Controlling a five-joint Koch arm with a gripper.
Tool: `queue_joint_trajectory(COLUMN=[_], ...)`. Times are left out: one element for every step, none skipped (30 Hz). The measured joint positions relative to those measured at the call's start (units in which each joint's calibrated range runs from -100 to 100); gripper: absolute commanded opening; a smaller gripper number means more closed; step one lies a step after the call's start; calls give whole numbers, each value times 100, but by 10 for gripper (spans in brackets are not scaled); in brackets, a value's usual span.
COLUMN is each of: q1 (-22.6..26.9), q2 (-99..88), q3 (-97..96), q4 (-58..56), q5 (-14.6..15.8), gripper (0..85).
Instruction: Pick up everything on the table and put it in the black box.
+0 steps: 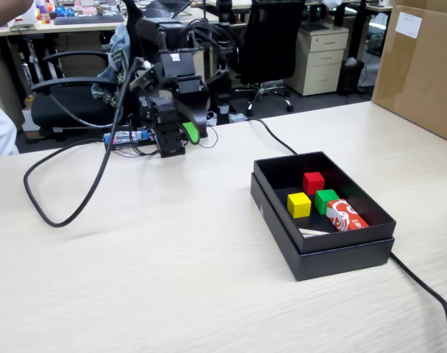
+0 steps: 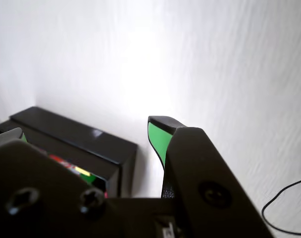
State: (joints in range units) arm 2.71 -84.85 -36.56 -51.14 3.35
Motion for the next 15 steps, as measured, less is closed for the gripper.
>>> queue_joint_trajectory(q1=[-10,-24,-49,-73,-132,-171,-215,-264,-308,-332,-357,-371,-381,-386,-396], q2=[-272,-699,-906,-1126,-1320,-1346,-1372,-1385,-1385,-1385,-1385,-1385,-1385,-1385,-1385], q3=[-301,-712,-867,-1132,-1497,-1579,-1670,-1807,-2008,-2200,-2392,-2574,-2775,-2967,-3158], q4=[77,248,317,441,542,581,674,805,937,1084,1254,1432,1642,1843,2052], q5=[0,0,-15,-10,-5,-5,-10,-15,-29,-59,-88,-117,-147,-171,-195], gripper=[493,493,495,497,499,499,499,499,499,499,499,499,501,501,500])
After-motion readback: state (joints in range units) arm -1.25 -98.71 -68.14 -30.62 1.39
